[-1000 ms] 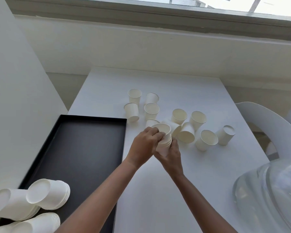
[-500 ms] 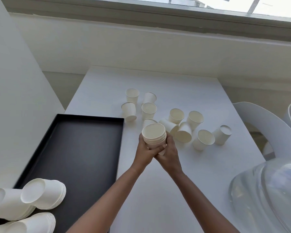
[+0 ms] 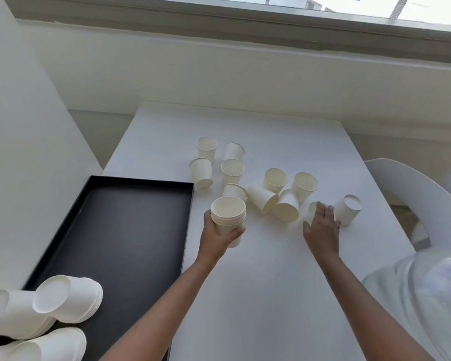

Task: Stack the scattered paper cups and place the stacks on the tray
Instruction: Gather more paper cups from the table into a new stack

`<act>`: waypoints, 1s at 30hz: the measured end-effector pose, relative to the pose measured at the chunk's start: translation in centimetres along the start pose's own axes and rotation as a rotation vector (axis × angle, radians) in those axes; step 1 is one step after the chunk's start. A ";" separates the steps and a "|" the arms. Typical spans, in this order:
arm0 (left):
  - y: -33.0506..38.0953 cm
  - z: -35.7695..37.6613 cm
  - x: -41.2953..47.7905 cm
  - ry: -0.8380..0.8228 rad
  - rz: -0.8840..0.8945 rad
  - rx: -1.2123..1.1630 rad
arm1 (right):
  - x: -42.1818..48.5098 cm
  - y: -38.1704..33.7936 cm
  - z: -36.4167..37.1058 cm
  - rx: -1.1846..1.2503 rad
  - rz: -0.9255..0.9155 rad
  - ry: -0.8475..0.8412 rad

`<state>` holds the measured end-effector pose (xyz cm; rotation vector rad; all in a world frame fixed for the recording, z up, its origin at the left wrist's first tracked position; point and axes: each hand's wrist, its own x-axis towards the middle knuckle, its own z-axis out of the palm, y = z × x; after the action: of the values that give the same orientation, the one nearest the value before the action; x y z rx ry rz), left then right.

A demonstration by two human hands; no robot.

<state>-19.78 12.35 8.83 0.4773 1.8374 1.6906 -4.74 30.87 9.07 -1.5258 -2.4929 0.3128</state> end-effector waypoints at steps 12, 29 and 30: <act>-0.1 -0.3 -0.4 -0.025 0.021 0.089 | -0.2 2.1 -1.1 0.077 0.069 0.178; 0.8 -1.0 -2.4 0.051 0.155 0.328 | -7.0 -10.7 -5.2 0.443 -0.805 0.219; 0.8 -1.2 -2.5 0.053 0.160 0.317 | -7.2 -10.8 -4.9 0.437 -0.825 0.196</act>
<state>-18.74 9.95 10.10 0.7320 2.1689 1.5278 -9.37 19.99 16.35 -0.2964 -2.4256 0.4796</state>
